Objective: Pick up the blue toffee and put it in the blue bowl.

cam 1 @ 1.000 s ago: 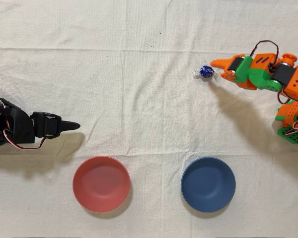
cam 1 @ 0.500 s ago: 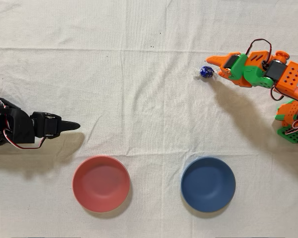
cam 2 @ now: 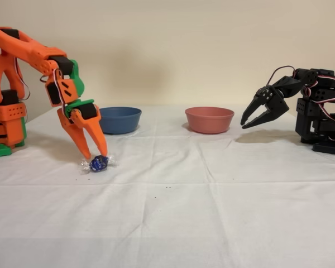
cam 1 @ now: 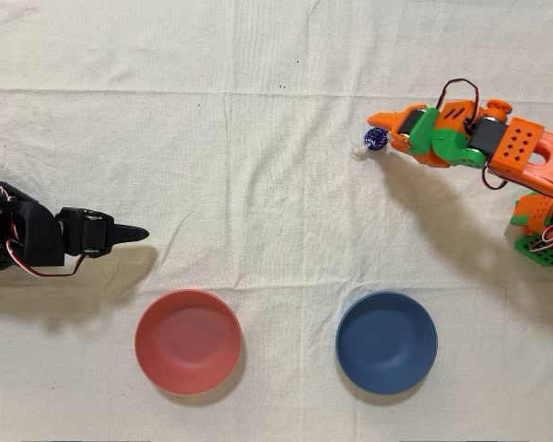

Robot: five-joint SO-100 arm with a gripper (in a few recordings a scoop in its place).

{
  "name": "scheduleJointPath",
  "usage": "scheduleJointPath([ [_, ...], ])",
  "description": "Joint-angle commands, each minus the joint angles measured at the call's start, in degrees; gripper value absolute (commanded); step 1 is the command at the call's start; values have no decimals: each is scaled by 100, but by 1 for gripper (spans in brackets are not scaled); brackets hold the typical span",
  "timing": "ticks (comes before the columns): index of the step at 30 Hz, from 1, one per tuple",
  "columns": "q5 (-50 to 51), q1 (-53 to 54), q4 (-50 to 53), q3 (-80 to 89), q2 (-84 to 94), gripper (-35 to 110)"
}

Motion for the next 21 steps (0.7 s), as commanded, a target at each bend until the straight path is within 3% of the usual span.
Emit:
scheduleJointPath([
  [1, 79, -44, -35, -246, 105, 34],
  [21, 26, -53, -457, -316, -466, 35],
])
